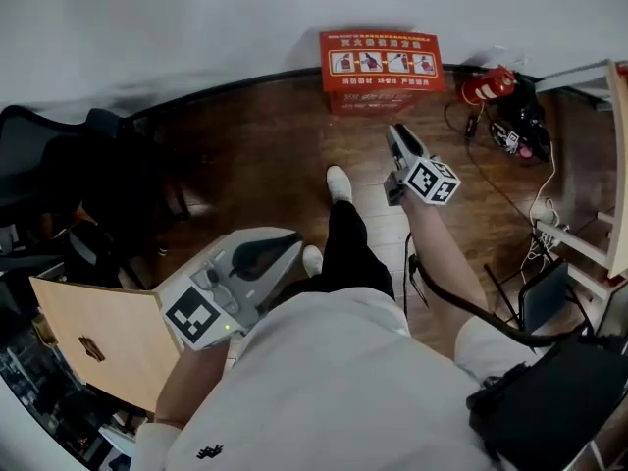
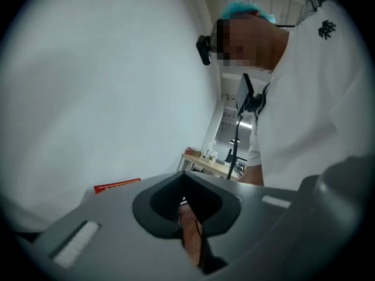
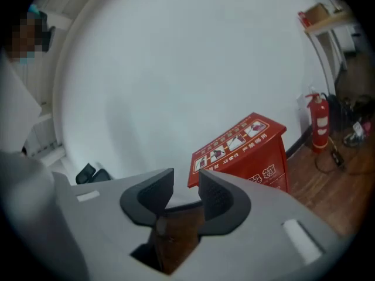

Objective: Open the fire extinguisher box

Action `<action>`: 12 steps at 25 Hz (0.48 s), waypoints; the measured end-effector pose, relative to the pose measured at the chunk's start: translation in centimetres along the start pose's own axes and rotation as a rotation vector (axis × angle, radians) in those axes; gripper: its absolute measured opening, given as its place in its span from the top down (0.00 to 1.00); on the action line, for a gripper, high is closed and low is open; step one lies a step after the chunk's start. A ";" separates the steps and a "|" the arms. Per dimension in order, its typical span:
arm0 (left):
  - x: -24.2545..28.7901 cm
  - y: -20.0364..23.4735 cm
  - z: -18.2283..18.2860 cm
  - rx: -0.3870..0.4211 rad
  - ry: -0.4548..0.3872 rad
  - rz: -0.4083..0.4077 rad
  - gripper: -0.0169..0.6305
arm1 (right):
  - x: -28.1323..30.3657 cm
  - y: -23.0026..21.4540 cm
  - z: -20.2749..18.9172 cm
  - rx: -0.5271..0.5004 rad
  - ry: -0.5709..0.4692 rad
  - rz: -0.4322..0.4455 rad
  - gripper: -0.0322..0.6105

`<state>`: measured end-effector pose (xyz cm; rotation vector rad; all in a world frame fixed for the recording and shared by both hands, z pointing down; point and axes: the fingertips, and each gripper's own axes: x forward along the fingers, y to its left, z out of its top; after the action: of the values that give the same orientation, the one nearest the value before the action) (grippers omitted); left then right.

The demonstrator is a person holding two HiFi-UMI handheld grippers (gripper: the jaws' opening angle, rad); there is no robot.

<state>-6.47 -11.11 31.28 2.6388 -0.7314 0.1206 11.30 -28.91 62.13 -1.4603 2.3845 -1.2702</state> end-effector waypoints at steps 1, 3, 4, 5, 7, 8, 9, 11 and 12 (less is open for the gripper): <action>1.3 1.0 0.6 -0.004 0.003 -0.009 0.97 | 1.5 -1.2 0.3 0.048 -0.009 -0.003 0.73; 3.5 2.6 2.0 -0.016 0.013 -0.019 0.97 | 4.2 -2.9 0.9 0.142 -0.020 -0.006 0.72; 4.1 3.3 2.7 -0.029 0.024 -0.018 0.97 | 5.3 -3.5 0.8 0.194 -0.023 -0.009 0.71; 4.6 3.9 3.3 -0.046 0.036 -0.015 0.97 | 6.1 -4.1 0.6 0.248 -0.026 -0.017 0.69; 5.6 5.2 4.2 -0.079 0.059 -0.009 0.97 | 7.3 -5.9 0.3 0.349 -0.039 -0.056 0.68; 6.1 5.8 4.4 -0.093 0.067 -0.007 0.97 | 7.8 -7.1 0.2 0.395 -0.051 -0.081 0.68; 6.5 6.2 4.2 -0.107 0.073 -0.005 0.97 | 8.2 -8.3 0.2 0.436 -0.067 -0.101 0.68; 7.2 6.7 3.0 -0.132 0.074 -0.001 0.97 | 8.6 -10.7 -0.3 0.497 -0.102 -0.124 0.67; 7.4 6.6 1.9 -0.142 0.070 0.000 0.97 | 8.6 -12.0 -0.9 0.521 -0.118 -0.132 0.67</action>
<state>-3.55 -20.56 33.24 2.4869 -0.6901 0.1544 14.68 -37.50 73.70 -1.4827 1.7215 -1.6214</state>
